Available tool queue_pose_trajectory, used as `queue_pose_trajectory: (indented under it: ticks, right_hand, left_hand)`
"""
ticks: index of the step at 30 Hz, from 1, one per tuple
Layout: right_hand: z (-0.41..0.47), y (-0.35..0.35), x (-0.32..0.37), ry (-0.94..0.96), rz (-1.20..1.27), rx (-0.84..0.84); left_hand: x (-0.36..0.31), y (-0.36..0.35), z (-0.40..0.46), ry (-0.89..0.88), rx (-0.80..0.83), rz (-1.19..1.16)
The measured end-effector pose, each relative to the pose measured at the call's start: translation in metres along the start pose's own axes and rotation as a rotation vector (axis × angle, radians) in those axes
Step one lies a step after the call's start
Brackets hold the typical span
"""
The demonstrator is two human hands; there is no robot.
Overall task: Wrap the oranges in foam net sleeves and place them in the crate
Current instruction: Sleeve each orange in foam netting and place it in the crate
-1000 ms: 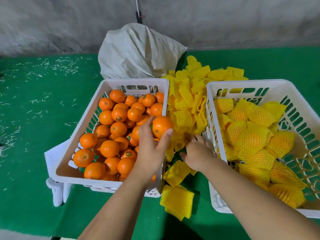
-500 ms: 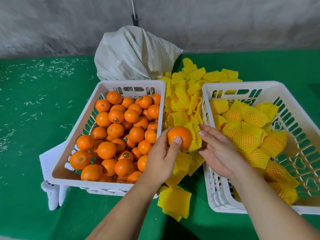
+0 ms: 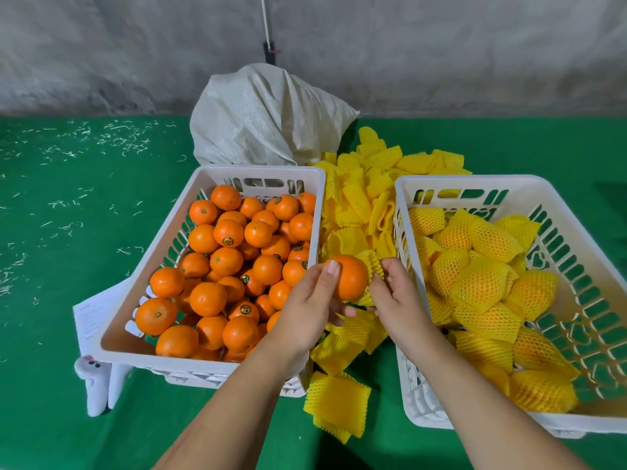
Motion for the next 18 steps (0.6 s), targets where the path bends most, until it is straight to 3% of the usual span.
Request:
queue_pose_trajectory:
  ticks: [6,11,18]
  right_hand:
    - [0.001,-0.001,-0.004,0.021,-0.189,-0.072]
    - [0.002,-0.005,0.000,0.000,-0.163,-0.107]
    - [0.000,-0.003,-0.002,-0.018,-0.110,-0.089]
  left_hand:
    - [-0.010,0.013,0.001,0.100,0.235,0.040]
    - [-0.006,0.008,-0.005,0.113,0.276,0.151]
    - [-0.004,-0.004,-0.011,-0.164,-0.047,0.117]
Point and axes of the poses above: each hand's wrist, its own z-axis towards the middle knuckle, its own y-axis out of the back of the hand, x = y × z, the point moved 2 cm from there along z, towards the middle knuckle
